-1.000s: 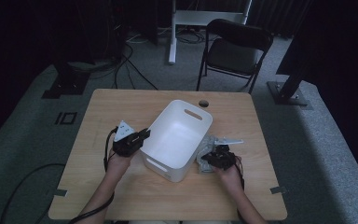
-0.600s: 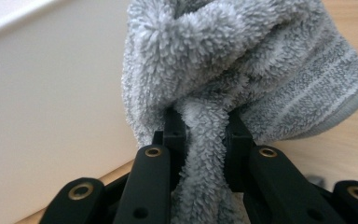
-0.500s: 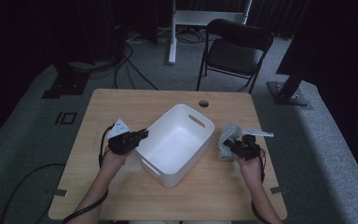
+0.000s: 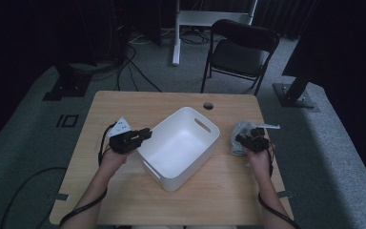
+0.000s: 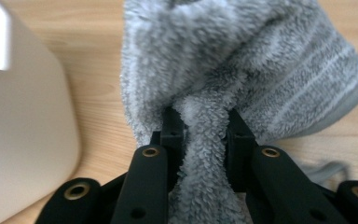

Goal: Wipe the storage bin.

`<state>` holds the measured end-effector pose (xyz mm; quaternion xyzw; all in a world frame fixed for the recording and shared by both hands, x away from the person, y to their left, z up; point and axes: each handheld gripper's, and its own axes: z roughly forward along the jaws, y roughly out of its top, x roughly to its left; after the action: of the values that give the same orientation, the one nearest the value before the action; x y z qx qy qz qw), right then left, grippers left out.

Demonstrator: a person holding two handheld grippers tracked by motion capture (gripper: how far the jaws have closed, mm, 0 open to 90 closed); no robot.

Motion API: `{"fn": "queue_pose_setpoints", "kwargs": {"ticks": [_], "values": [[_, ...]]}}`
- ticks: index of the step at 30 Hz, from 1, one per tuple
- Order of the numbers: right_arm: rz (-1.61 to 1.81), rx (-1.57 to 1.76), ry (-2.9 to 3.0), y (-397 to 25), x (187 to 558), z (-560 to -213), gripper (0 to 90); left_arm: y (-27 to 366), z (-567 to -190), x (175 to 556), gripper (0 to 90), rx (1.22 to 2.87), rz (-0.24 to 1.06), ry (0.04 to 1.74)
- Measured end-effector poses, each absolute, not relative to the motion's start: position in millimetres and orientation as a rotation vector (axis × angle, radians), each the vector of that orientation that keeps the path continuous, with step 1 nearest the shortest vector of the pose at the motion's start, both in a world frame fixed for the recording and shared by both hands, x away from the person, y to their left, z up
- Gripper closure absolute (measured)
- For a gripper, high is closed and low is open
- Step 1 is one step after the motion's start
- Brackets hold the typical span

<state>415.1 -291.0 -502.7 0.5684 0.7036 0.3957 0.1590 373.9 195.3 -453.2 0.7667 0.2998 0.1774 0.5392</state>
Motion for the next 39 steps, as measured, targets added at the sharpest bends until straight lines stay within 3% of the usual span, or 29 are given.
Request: {"fn": "queue_pose_setpoints", "kwargs": {"ticks": [8, 15, 18, 19, 39], "values": [[1.140, 1.642, 1.992, -288, 423, -509, 47.5, 199, -445, 370, 49.1, 1.823, 0.435, 0.703], [1.225, 1.597, 1.940, -292, 416, -494, 28.2, 204, -443, 367, 34.1, 1.829, 0.419, 0.690], [1.229, 1.590, 1.942, -292, 414, -494, 25.6, 210, -440, 366, 30.1, 1.789, 0.421, 0.697], [1.228, 1.580, 2.003, -291, 413, -495, 19.4, 211, -438, 365, 27.9, 1.775, 0.420, 0.703], [1.217, 1.484, 2.012, -294, 382, -488, 18.3, 255, -434, 336, 25.5, 1.698, 0.550, 0.826]]}}
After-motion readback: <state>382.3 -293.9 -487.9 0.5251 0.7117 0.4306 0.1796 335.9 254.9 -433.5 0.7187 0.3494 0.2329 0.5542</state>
